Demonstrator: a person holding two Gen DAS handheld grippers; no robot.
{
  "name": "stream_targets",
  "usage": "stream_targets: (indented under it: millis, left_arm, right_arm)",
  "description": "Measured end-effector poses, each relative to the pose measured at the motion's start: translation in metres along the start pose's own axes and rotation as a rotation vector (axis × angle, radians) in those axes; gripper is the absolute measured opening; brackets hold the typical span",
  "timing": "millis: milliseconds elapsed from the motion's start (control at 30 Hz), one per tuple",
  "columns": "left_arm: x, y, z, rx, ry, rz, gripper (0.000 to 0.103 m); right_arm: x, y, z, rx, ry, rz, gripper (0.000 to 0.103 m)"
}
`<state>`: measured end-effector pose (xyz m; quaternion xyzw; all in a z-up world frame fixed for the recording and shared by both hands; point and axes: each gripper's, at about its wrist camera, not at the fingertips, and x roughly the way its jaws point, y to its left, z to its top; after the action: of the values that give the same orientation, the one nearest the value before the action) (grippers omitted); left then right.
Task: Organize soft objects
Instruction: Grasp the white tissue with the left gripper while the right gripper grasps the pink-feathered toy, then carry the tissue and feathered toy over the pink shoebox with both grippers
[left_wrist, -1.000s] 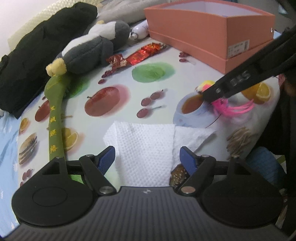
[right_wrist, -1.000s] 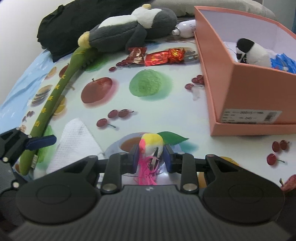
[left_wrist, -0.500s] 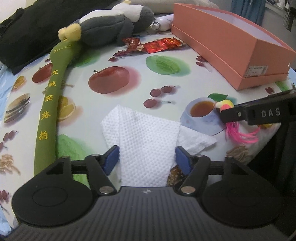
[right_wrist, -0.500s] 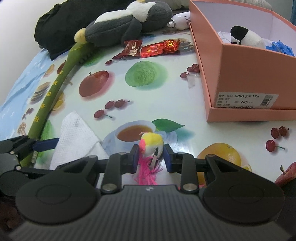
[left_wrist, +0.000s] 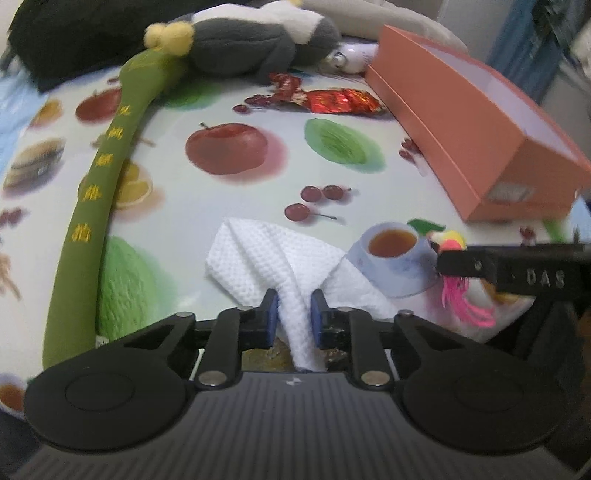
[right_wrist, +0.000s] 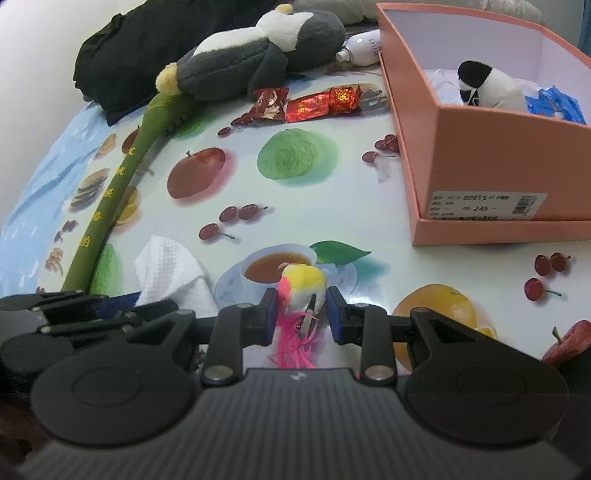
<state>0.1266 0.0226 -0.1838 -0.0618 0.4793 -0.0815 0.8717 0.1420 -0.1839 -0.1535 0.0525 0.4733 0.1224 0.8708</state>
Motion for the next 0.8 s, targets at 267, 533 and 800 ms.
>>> stream_targets:
  millis: [267,533,800]
  left_arm:
    - [-0.016,0.003,0.004,-0.109,-0.004,-0.042,0.02]
    - [-0.042,-0.014,0.015,-0.096,-0.048,-0.054,0.02]
    - [-0.083,-0.028,0.029,-0.088,-0.125,-0.064,0.02]
  right_arm:
    - [-0.024,0.0,0.002,-0.011,-0.035,-0.008,0.032]
    - [-0.062,-0.002,0.009,-0.001,-0.115,-0.002,0.032]
    - [-0.104,0.0,0.015,-0.011,-0.198,0.004,0.032]
